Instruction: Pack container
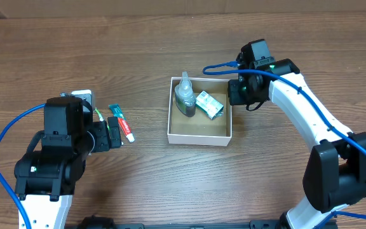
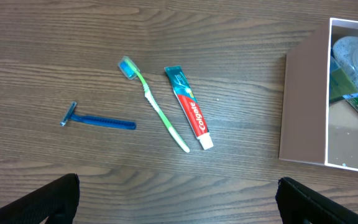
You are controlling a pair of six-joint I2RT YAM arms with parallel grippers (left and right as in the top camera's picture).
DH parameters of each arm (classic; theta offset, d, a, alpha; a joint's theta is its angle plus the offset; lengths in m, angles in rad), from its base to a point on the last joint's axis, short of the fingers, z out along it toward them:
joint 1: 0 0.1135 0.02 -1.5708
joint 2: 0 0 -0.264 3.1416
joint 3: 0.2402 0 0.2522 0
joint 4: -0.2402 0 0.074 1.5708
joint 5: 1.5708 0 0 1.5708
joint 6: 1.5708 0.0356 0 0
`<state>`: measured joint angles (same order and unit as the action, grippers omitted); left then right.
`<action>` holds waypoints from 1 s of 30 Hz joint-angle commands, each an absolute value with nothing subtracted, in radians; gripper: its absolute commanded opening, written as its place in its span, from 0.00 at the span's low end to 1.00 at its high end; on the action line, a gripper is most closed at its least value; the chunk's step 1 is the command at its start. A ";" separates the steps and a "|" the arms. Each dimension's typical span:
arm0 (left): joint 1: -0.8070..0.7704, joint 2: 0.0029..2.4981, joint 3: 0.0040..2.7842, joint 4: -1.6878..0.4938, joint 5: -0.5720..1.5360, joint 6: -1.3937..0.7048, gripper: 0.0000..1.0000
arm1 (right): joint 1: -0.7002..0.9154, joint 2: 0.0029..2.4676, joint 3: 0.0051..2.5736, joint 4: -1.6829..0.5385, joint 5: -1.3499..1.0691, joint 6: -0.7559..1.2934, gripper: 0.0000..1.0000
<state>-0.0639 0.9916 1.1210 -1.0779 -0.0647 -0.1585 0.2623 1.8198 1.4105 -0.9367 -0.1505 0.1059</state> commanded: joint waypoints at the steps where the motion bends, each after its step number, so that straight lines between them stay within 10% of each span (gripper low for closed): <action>1: -0.059 0.995 1.141 -1.077 -0.070 -0.173 1.00 | 0.262 1.816 1.409 -0.936 -0.185 0.077 0.04; 20: -0.059 0.995 1.141 -1.085 -0.070 -0.173 1.00 | 0.261 1.816 1.409 -0.920 -0.282 -0.008 0.04; 30: -0.059 0.995 1.141 -1.079 -0.070 -0.173 1.00 | 0.149 1.557 1.467 -1.043 0.217 0.497 0.08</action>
<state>-0.0639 0.9916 1.1213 -1.0851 -0.0647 -0.1585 0.1612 1.7592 1.4250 -1.0313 0.1055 0.3725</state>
